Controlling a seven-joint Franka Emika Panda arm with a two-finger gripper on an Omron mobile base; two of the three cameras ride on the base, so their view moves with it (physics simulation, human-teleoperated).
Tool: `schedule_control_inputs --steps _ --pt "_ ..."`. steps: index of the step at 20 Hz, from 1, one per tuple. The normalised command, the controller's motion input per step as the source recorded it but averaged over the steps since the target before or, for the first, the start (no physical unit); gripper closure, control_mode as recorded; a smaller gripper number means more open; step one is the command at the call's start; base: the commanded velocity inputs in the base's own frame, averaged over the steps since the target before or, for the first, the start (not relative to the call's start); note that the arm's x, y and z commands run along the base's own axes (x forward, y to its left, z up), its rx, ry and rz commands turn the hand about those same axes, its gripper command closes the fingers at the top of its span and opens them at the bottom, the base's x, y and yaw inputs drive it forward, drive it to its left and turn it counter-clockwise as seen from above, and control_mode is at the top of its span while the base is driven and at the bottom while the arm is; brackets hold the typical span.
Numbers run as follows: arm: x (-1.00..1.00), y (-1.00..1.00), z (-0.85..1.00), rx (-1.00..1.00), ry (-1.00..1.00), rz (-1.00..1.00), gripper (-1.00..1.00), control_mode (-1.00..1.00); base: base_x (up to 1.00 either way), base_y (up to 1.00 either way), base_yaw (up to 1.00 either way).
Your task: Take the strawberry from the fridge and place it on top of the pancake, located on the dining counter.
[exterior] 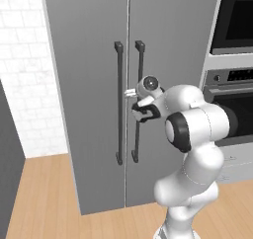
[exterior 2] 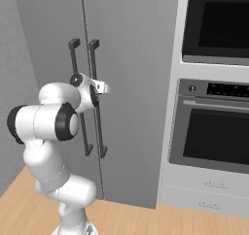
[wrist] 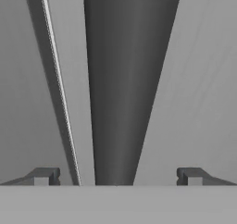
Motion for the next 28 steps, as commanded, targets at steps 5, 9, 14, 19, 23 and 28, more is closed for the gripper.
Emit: schedule_control_inputs --steps 5,9,14,19,23,28 --pt "0.42 -0.09 -0.19 0.0 0.07 -0.07 1.0 -1.0 0.0 0.0 0.0" --pt "0.04 -0.6 -0.17 -0.01 0.31 -0.14 1.0 -1.0 0.0 0.0 0.0" --pt "-0.17 -0.96 -0.05 0.0 0.04 -0.06 1.0 -1.0 0.0 0.0 0.0" --pt "-0.63 -1.0 0.0 0.02 -0.11 -0.01 1.0 -1.0 0.0 0.0 0.0" --pt "-0.82 -1.0 0.0 0.06 -0.2 0.0 1.0 -1.0 0.0 0.0 0.0" --pt "-0.66 -1.0 0.0 0.1 -0.07 0.0 1.0 -1.0 0.0 0.0 0.0"
